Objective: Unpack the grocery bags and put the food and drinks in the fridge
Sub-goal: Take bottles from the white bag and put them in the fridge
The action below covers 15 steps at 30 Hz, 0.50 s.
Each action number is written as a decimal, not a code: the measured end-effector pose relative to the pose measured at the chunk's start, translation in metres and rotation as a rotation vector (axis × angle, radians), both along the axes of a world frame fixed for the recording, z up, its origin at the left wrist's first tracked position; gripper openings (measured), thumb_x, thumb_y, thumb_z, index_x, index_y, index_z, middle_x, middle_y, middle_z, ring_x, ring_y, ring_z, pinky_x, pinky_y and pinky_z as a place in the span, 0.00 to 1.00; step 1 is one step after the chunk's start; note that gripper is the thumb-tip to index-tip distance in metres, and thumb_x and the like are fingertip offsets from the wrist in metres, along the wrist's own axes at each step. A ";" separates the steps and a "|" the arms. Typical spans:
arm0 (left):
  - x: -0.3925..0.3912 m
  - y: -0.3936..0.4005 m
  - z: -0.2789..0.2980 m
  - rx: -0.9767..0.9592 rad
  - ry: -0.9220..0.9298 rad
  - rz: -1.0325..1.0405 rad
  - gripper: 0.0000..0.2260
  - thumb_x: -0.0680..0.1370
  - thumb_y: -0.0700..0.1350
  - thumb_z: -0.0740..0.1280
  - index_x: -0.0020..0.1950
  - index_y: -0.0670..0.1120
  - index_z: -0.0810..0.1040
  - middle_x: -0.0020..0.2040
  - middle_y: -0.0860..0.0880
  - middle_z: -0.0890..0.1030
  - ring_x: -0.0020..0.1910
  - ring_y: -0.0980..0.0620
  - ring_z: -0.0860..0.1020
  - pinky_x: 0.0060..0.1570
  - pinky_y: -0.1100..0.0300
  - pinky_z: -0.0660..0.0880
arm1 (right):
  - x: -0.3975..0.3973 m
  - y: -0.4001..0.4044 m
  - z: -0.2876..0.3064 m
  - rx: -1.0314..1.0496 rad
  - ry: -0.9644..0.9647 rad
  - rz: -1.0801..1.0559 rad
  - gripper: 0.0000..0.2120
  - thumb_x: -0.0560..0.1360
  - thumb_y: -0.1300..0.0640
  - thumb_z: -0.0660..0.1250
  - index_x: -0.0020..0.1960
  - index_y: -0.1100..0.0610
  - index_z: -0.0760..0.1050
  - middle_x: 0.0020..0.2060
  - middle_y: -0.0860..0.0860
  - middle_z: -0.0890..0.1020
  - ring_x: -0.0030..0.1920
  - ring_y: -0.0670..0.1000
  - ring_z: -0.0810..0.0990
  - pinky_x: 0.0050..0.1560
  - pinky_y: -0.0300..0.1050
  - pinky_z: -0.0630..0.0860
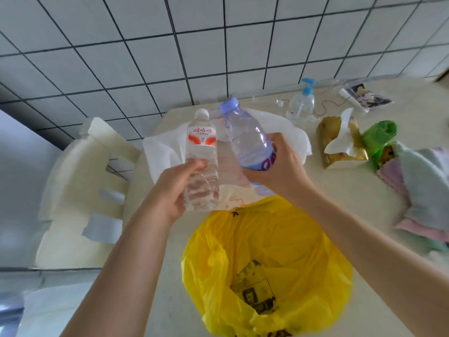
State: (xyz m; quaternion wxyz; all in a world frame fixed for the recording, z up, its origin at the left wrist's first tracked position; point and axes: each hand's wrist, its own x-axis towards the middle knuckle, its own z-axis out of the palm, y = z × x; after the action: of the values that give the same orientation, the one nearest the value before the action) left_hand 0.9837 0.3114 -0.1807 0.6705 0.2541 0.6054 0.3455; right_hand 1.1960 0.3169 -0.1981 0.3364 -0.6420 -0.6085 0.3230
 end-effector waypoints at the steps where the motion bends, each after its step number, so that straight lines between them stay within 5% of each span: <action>1: -0.002 -0.013 0.003 0.023 -0.066 -0.018 0.10 0.75 0.45 0.69 0.54 0.42 0.80 0.44 0.43 0.83 0.42 0.44 0.83 0.44 0.51 0.79 | -0.002 -0.015 0.010 -0.001 0.035 -0.031 0.31 0.62 0.52 0.81 0.57 0.54 0.66 0.43 0.40 0.74 0.42 0.44 0.74 0.36 0.26 0.69; 5: -0.010 -0.068 0.006 0.078 -0.274 -0.080 0.16 0.73 0.43 0.69 0.60 0.42 0.77 0.47 0.42 0.81 0.44 0.46 0.82 0.42 0.53 0.80 | -0.012 -0.077 0.030 -0.049 0.171 -0.148 0.32 0.62 0.53 0.80 0.60 0.55 0.68 0.50 0.47 0.78 0.50 0.48 0.78 0.43 0.33 0.76; 12: -0.011 -0.175 -0.018 -0.002 -0.479 -0.242 0.20 0.60 0.47 0.80 0.47 0.40 0.80 0.35 0.45 0.76 0.29 0.50 0.74 0.27 0.60 0.74 | -0.028 -0.203 0.022 -0.271 0.550 -0.303 0.26 0.62 0.58 0.80 0.56 0.56 0.72 0.45 0.53 0.84 0.43 0.50 0.85 0.43 0.49 0.83; 15: -0.008 -0.217 -0.022 0.051 -0.339 -0.232 0.22 0.59 0.48 0.80 0.47 0.40 0.80 0.35 0.44 0.78 0.29 0.49 0.75 0.29 0.60 0.74 | -0.031 -0.246 0.016 -0.300 0.566 -0.352 0.24 0.63 0.59 0.80 0.54 0.55 0.72 0.43 0.52 0.84 0.41 0.49 0.85 0.39 0.45 0.82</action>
State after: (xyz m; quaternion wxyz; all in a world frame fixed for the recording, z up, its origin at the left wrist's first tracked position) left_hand 0.9757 0.0939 -0.2028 0.7915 0.2769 0.4417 0.3191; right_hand 1.1648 0.0704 -0.1826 0.4442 -0.6644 -0.3172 0.5106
